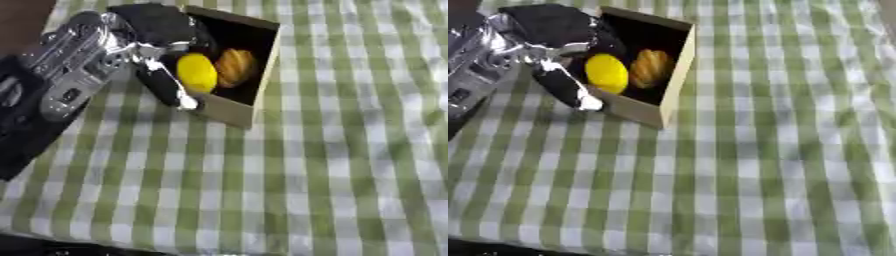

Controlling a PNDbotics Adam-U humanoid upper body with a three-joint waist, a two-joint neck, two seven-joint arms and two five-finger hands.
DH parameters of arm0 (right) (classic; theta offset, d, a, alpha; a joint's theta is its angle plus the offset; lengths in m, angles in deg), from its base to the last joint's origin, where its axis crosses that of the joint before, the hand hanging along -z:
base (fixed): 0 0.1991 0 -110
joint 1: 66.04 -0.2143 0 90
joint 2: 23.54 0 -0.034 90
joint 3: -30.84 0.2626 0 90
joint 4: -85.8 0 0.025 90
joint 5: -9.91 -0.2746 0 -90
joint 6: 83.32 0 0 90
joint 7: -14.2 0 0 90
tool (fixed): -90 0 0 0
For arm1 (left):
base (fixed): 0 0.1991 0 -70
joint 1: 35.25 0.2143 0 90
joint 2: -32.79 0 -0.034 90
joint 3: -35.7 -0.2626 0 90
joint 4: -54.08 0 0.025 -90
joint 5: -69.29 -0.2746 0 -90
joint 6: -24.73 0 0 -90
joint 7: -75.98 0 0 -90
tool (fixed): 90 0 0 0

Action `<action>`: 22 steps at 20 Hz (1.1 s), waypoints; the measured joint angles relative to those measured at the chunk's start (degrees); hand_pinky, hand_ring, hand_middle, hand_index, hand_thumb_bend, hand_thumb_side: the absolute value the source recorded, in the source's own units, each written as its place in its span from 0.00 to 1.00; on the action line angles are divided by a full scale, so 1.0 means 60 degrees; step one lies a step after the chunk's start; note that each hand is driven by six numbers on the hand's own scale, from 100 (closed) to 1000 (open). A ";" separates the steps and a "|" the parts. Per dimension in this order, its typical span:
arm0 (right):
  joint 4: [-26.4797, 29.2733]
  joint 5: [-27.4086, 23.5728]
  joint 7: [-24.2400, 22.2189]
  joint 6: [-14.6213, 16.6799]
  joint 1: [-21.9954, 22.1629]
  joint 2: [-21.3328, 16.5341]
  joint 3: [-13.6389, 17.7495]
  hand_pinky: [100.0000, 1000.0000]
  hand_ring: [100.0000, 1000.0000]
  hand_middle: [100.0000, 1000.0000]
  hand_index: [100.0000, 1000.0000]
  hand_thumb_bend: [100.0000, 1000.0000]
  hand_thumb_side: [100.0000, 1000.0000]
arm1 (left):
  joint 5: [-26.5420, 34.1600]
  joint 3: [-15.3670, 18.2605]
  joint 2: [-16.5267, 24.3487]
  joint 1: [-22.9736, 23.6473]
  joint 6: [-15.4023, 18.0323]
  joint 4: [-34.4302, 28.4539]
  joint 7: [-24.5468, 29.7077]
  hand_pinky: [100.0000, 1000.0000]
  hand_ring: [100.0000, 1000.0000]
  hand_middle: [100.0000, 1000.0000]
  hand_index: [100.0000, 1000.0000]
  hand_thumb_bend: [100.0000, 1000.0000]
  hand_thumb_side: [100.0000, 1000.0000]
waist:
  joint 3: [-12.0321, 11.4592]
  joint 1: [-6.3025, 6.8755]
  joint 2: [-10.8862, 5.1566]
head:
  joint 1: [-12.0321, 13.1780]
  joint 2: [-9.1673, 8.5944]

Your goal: Pick up objects on the table and place them in the box.

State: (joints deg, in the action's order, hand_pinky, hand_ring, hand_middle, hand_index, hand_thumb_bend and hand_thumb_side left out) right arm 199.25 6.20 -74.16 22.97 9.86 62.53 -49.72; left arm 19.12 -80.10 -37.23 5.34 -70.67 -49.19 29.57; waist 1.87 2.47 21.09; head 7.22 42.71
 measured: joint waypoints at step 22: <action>0.0000 0.0001 0.0128 0.0067 0.0059 0.0006 0.0065 0.93 0.80 0.66 0.90 0.00 0.56 | 0.6031 0.3348 -0.0140 0.0623 -0.1340 -0.1743 -0.6332 0.57 0.56 0.52 0.76 0.02 0.52 | -0.0256 -0.0184 -0.0002 | -0.0237 0.0011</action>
State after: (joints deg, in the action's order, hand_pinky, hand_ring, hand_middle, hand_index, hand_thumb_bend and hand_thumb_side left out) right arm 199.25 6.21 -73.39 23.37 10.22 62.57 -49.33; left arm 55.30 -60.02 -38.07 9.07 -78.70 -59.65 -8.42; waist 0.33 1.37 21.08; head 5.80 42.78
